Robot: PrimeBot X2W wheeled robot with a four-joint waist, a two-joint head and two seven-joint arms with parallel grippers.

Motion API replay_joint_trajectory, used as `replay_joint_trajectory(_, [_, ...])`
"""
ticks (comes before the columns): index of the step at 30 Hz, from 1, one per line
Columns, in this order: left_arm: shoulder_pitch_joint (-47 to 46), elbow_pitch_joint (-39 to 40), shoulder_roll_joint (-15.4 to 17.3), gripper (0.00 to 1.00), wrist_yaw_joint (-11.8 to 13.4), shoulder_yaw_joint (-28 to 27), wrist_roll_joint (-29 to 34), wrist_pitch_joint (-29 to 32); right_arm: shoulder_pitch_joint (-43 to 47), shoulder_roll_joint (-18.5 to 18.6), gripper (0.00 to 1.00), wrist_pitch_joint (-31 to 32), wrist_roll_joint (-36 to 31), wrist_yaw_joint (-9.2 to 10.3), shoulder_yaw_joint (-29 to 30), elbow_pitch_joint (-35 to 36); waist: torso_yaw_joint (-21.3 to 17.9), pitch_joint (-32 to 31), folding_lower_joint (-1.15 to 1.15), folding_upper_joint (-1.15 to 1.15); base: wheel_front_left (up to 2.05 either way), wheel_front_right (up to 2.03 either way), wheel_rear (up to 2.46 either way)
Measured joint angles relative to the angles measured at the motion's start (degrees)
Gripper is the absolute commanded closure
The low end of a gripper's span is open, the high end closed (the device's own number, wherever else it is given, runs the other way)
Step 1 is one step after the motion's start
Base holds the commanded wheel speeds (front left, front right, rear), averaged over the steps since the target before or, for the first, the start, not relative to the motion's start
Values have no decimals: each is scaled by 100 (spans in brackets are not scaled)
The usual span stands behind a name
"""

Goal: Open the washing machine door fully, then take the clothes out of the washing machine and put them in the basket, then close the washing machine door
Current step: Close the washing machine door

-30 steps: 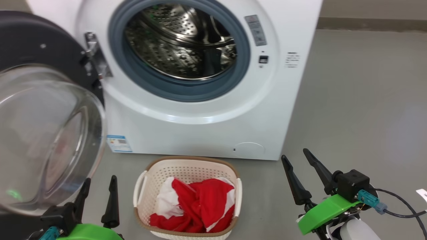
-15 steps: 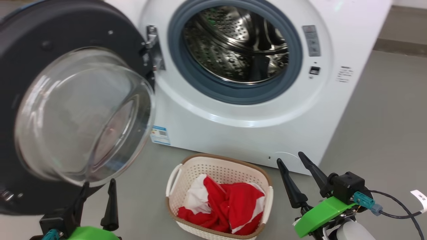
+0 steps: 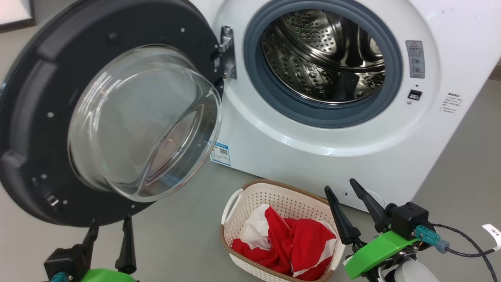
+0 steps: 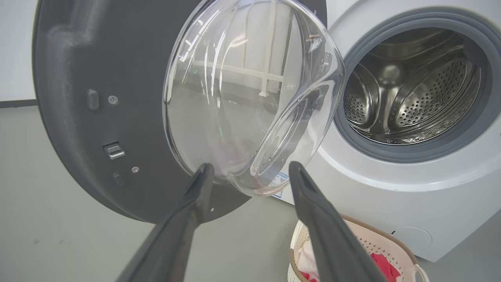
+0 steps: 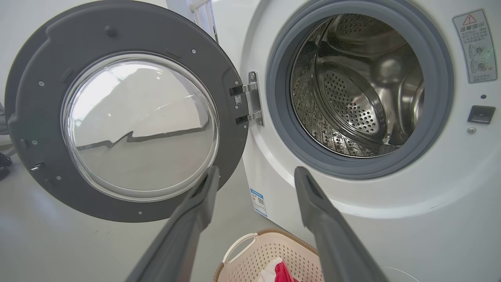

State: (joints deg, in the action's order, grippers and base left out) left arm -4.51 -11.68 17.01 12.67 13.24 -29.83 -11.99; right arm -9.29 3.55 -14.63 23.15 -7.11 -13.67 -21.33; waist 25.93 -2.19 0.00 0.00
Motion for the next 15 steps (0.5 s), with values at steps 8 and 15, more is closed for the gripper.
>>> replay_joint_trajectory(8, [10, 110, 24, 0, 66, 0, 1, 40, 0, -9, 0, 0, 0, 0, 0, -19, 168, 5, 0, 0, 0, 0, 0])
replay_joint_trajectory(15, [10, 151, 43, 0, 96, 0, 1, 40, 0, -13, 0, 0, 0, 0, 0, -26, 192, 27, 0, 0, 0, 0, 0])
